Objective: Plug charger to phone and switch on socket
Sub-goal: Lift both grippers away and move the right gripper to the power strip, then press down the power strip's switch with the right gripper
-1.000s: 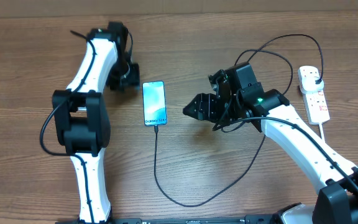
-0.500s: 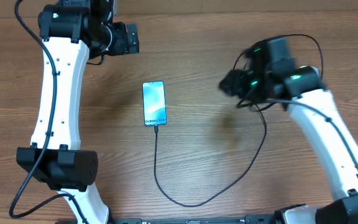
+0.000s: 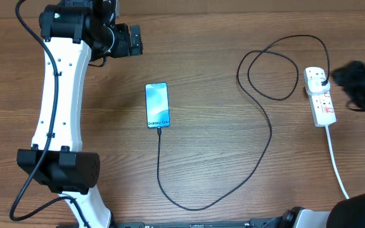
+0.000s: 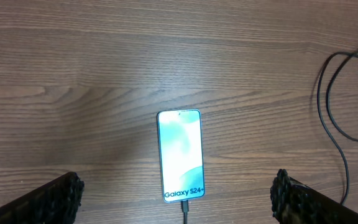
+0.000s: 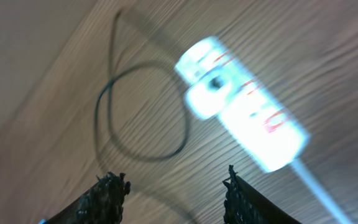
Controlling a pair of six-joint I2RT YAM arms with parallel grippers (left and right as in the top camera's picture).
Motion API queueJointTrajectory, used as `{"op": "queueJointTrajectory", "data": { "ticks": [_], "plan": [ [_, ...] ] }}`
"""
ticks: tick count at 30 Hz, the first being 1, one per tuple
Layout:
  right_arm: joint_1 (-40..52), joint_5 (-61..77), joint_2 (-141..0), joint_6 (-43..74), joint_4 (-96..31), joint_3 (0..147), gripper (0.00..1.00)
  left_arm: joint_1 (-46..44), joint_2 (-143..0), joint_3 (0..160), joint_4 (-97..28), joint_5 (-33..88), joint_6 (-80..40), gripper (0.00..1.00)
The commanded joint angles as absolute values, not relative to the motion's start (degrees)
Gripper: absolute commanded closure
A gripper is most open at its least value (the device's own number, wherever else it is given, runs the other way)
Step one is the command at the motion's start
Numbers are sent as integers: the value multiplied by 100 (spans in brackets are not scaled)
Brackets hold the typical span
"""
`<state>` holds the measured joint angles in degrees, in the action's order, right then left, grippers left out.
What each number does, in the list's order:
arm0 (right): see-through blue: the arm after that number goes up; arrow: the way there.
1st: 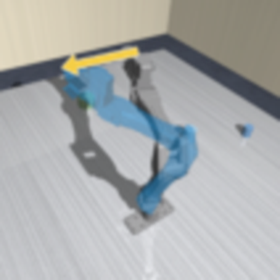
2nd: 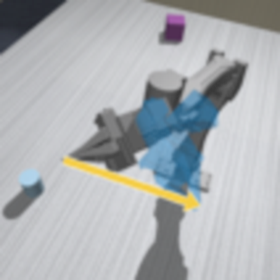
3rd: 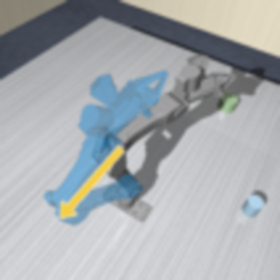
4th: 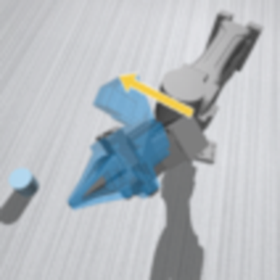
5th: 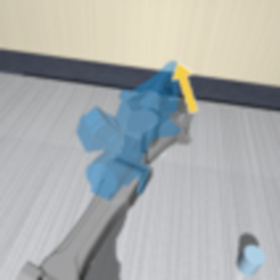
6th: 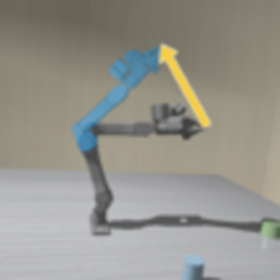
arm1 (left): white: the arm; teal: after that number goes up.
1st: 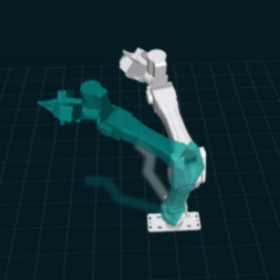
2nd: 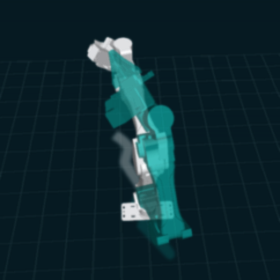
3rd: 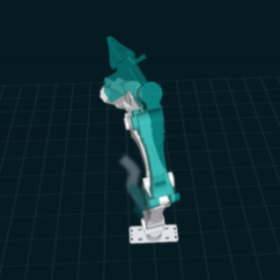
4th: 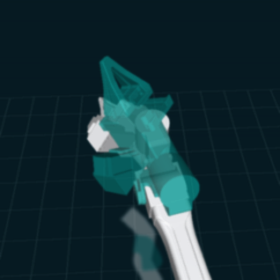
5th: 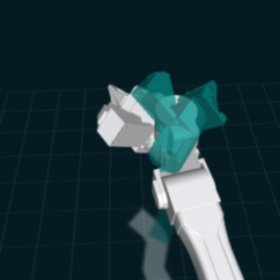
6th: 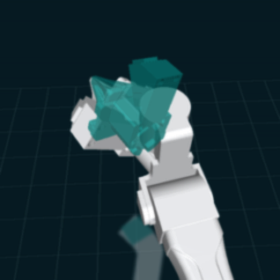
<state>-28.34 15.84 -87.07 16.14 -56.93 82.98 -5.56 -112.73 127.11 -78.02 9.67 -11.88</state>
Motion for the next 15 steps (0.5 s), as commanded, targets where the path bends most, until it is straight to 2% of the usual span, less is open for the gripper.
{"op": "queueJointTrajectory", "data": {
  "ticks": [1,9,14,15],
  "plan": [
    [-3376,1570,-8739,1470,-5531,8473,47,-569,-11284,12678,-7795,1031,-1181,0],
    [-3909,2171,-9741,1487,-4665,8473,54,-569,-11284,12678,-7795,1028,-1181,0],
    [-3913,2213,-10464,1468,-4438,8471,77,-569,-11284,12678,-7795,1011,-1181,0],
    [-3913,2213,-10641,1470,-4377,8471,89,-569,-11284,12678,-7795,1009,-1181,1]
  ]
}}
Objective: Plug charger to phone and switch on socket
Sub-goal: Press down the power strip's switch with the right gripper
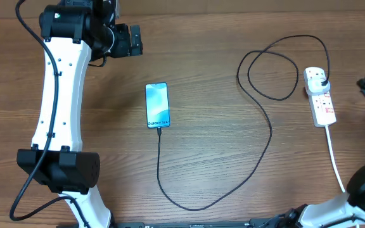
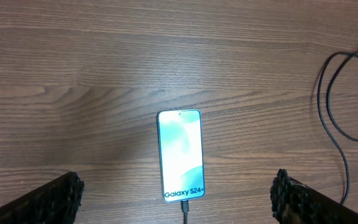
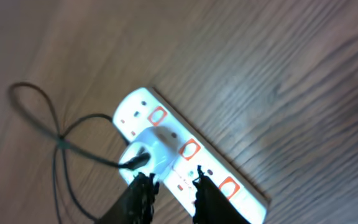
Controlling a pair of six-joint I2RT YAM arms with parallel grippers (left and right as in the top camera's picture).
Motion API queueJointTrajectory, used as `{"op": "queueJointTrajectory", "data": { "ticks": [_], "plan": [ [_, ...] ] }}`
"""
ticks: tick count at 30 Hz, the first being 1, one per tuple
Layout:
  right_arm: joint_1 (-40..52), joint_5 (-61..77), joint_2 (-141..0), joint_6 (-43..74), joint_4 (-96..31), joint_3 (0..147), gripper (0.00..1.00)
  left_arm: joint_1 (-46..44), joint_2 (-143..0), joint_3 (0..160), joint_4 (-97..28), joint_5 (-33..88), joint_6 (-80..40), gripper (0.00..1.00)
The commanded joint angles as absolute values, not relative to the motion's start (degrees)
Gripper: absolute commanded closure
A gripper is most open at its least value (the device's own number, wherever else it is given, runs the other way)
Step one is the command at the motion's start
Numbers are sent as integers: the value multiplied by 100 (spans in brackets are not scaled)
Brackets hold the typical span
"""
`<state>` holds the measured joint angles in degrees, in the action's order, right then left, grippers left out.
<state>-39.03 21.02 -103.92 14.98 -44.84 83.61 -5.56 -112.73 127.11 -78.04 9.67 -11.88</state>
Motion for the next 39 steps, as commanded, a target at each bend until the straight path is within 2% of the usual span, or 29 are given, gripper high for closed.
{"op": "queueJointTrajectory", "data": {
  "ticks": [1,20,39],
  "plan": [
    [-3913,2213,-10735,1472,-4351,8471,96,-569,-11284,12678,-7795,1009,-1179,0],
    [-3911,3151,-11937,1977,-4086,8460,96,-569,-11284,12678,-7793,1009,-1181,0],
    [-3861,3273,-11966,2875,-3457,8029,96,-567,-11284,12678,-7795,1009,-1181,0]
  ]
}}
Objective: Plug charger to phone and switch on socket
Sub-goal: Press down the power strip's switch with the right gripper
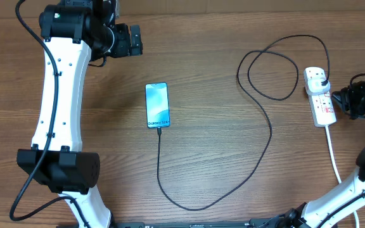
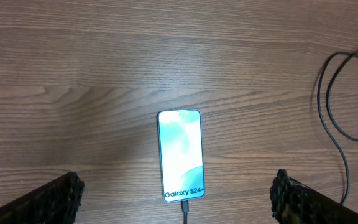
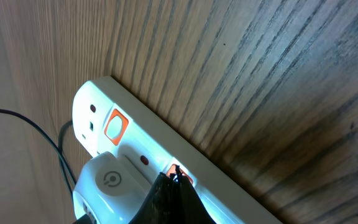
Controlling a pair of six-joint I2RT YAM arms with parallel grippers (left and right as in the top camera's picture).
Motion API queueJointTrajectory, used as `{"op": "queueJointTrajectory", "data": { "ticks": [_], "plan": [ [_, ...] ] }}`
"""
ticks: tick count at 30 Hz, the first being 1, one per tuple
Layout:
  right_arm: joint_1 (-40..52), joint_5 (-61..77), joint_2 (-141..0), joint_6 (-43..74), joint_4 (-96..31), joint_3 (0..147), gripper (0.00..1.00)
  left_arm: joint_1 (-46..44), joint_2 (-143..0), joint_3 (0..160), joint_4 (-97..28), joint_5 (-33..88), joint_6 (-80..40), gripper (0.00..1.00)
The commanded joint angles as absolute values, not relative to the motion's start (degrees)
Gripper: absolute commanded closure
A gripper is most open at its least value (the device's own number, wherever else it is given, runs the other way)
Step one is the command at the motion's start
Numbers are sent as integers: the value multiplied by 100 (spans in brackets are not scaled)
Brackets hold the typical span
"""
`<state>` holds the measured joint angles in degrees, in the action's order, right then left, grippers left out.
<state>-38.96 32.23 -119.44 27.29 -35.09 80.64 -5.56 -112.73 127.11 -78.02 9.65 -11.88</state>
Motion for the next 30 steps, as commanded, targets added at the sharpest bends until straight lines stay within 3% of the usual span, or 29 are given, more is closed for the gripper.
{"op": "queueJointTrajectory", "data": {
  "ticks": [1,30],
  "plan": [
    [-3848,3273,-11966,2877,-3454,8029,96,-567,-11284,12678,-7795,1009,-1181,0],
    [-3809,3535,-11966,3155,-2727,7481,96,-567,-11284,12678,-7795,1009,-1181,0]
  ]
}}
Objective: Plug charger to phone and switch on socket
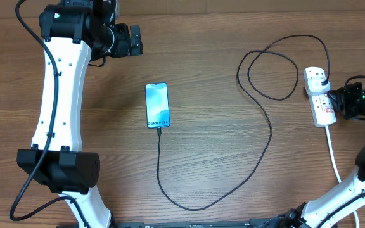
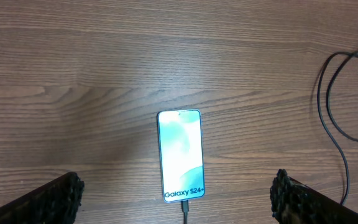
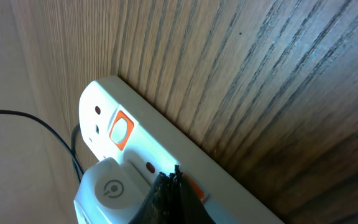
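The phone (image 1: 158, 104) lies face up mid-table, screen lit, with the black cable (image 1: 258, 161) plugged into its near end (image 2: 183, 208). The cable loops right to a white charger (image 3: 107, 190) seated in the white socket strip (image 1: 320, 96). My right gripper (image 3: 174, 180) is shut, its tips pressed on an orange switch (image 3: 193, 188) of the strip beside the charger. Another orange switch (image 3: 121, 129) sits farther along. My left gripper (image 2: 178, 199) hangs open high above the phone, holding nothing.
The strip's white lead (image 1: 334, 161) runs toward the table's near right edge. The cable's big loop (image 1: 274, 69) lies left of the strip. The left arm's white column (image 1: 59, 95) stands at the table's left.
My right gripper has shifted slightly along the socket strip, its shut tips still on the orange switch. The left gripper, phone and cable have not moved.
The right gripper was open above the strip, with the phone plugged in throughout. Then it was nearly shut just over the switches. By 1.0 s ago it was shut with its tips on an orange switch, and it stays pressed there now.
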Controlling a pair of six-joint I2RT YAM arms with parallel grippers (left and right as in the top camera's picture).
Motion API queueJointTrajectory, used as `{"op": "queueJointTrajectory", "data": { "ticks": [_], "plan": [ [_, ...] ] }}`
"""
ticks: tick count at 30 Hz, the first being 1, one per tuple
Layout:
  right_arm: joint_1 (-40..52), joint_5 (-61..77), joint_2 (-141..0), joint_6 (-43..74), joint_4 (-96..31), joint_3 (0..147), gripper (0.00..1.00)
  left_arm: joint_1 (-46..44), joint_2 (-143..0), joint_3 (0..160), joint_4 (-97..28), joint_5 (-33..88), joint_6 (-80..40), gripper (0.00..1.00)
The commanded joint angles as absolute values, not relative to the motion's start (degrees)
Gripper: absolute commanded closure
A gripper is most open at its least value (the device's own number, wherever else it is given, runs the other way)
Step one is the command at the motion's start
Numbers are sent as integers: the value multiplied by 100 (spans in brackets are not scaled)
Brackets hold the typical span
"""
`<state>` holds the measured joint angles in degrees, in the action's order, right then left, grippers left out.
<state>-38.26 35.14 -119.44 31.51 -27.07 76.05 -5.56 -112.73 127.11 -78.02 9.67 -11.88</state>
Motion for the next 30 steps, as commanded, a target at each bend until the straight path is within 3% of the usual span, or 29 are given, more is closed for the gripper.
{"op": "queueJointTrajectory", "data": {
  "ticks": [1,30],
  "plan": [
    [-3809,3535,-11966,3155,-2722,7463,96,-567,-11284,12678,-7795,1009,-1181,1],
    [-3793,3782,-11966,3153,-2615,7046,96,-565,-11284,12678,-7795,1009,-1181,0]
  ]
}}
